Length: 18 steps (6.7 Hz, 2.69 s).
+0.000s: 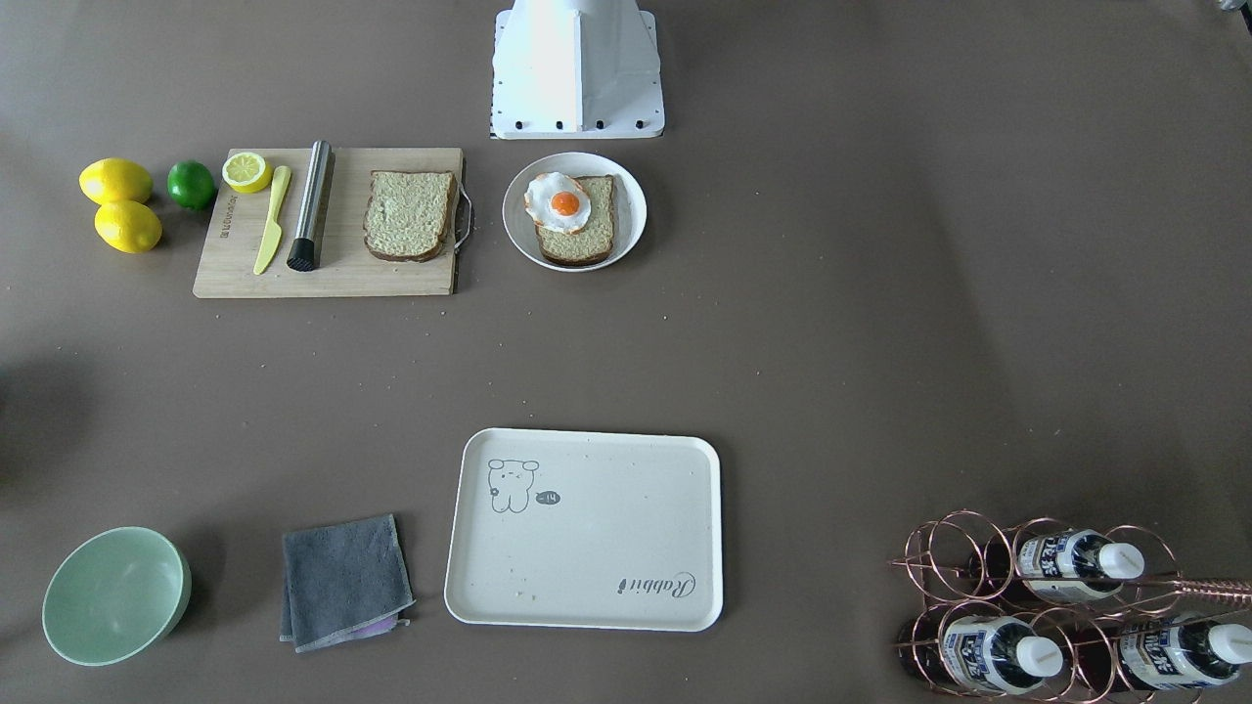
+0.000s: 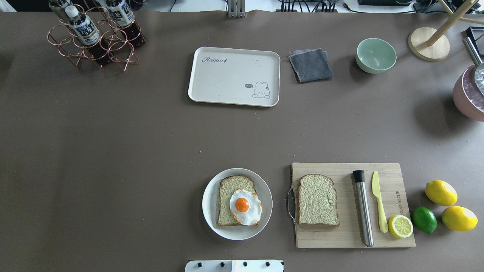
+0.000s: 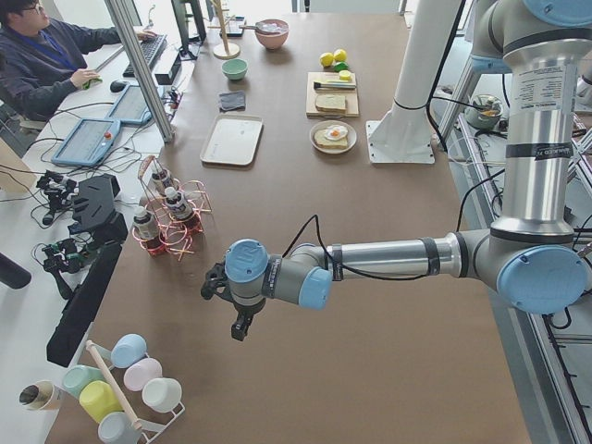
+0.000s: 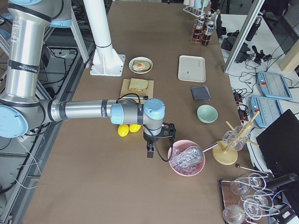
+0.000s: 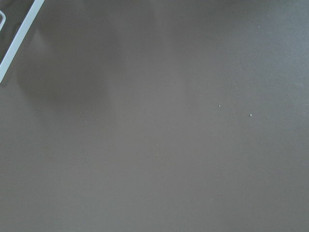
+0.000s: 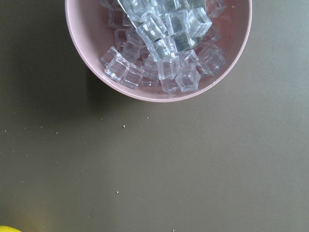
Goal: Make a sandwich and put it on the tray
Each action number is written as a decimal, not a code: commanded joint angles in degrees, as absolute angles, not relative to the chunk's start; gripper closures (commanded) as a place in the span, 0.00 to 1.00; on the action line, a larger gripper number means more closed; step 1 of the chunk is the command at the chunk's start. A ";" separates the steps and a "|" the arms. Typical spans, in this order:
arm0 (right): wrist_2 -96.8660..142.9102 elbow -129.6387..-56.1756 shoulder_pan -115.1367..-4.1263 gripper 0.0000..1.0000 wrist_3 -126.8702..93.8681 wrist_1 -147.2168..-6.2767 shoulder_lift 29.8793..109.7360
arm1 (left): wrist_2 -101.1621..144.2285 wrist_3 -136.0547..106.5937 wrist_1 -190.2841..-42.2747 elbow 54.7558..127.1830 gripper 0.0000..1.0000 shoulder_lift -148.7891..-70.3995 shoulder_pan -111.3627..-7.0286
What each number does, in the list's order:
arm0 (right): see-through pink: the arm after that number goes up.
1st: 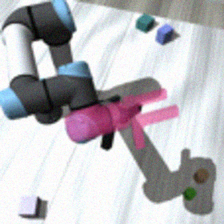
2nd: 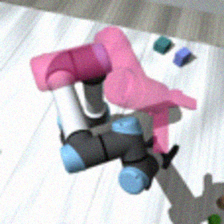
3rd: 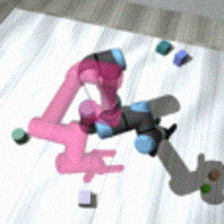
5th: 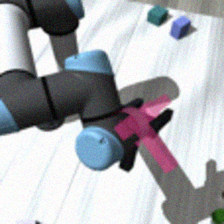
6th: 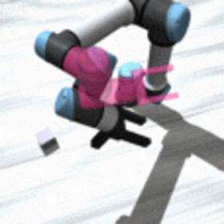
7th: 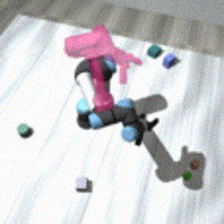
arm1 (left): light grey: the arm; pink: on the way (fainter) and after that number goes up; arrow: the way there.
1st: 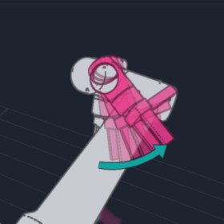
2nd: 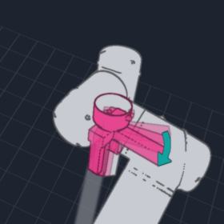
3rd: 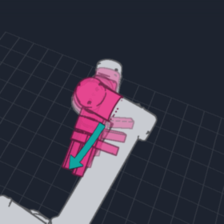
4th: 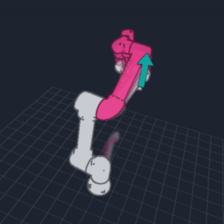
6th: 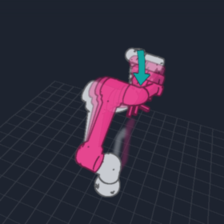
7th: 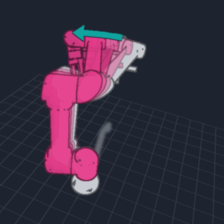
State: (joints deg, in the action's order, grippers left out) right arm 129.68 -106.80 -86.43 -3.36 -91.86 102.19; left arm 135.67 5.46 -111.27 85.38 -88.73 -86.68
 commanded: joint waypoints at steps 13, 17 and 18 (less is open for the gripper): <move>135.97 -113.19 -69.47 0.01 -50.02 -51.37 106.16 | 111.14 -70.17 -126.21 109.86 0.02 -100.35 -42.77; 116.96 -120.92 -44.29 0.01 -71.48 -50.98 105.91 | 94.61 -80.67 -124.99 109.69 0.02 -106.86 -24.30; 111.67 -121.29 -37.86 0.01 -74.07 -51.06 106.78 | 92.48 -81.38 -124.72 109.60 0.02 -107.66 -21.82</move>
